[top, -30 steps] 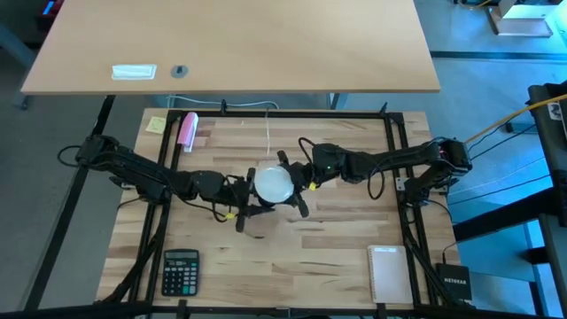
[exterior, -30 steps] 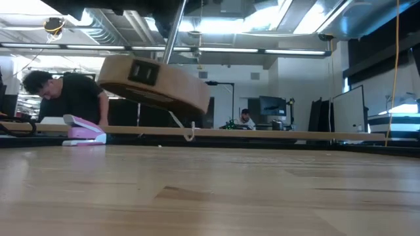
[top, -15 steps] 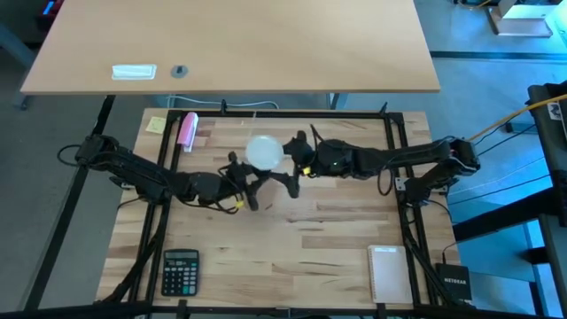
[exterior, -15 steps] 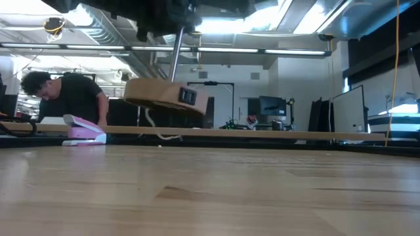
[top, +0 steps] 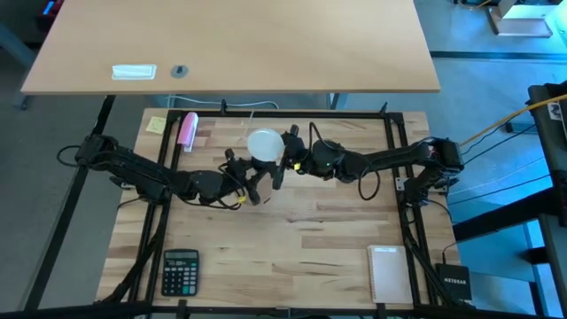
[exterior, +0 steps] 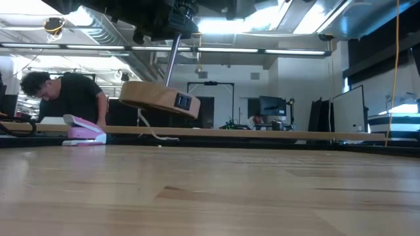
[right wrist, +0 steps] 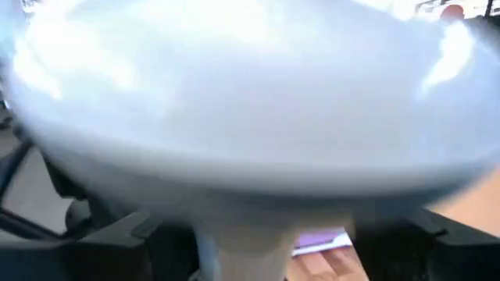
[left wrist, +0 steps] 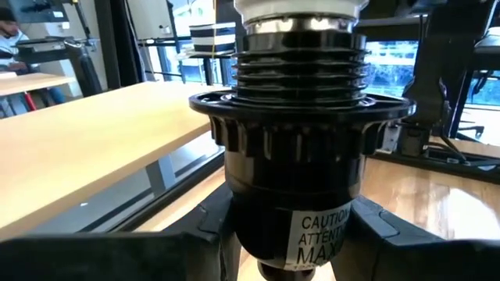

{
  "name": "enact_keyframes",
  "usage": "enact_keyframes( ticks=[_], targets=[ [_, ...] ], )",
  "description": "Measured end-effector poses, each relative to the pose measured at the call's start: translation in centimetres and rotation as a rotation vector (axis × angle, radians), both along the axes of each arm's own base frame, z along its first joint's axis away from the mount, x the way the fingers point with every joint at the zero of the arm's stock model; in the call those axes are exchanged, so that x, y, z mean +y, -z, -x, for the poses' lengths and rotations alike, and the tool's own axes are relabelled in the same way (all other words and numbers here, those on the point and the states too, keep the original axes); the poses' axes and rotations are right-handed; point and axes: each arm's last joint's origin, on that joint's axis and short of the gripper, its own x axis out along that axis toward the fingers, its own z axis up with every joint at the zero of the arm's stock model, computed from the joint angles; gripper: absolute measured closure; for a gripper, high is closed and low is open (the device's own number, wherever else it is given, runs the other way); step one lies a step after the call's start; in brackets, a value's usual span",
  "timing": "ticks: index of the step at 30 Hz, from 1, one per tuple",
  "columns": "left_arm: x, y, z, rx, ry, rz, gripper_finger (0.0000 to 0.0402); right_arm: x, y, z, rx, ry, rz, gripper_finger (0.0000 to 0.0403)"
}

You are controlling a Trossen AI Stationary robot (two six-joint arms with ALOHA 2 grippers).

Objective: Screw lightbulb
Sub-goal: Remove the lightbulb from the desk lamp

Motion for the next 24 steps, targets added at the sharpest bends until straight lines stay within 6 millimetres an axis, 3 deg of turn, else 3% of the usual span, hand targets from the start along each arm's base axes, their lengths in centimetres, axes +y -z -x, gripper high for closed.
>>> enact_keyframes(
  ticks=[4,8,14,22,24],
  targets=[
    [-0.1,0.0,0.0,0.002,0.001,0.001,0.0275,0.1,0.3,-0.1,0.022,0.000,0.025,0.0158],
    [-0.1,0.0,0.0,0.002,0.004,-0.002,0.0275,0.6,0.3,-0.1,0.030,-0.033,0.043,0.0250],
    [-1.1,0.1,-0.1,0.003,0.188,0.023,0.0275,1.2,0.3,0.1,0.068,-0.337,0.095,0.0250],
    [-2.9,-0.4,-0.3,-0.046,0.759,0.086,0.0275,2.5,-0.1,0.9,0.039,-0.891,0.135,0.0250],
    [-3.0,-0.6,-0.3,-0.073,0.832,0.110,0.0275,2.6,-0.3,1.0,0.025,-0.946,0.150,0.0250]
  ],
)
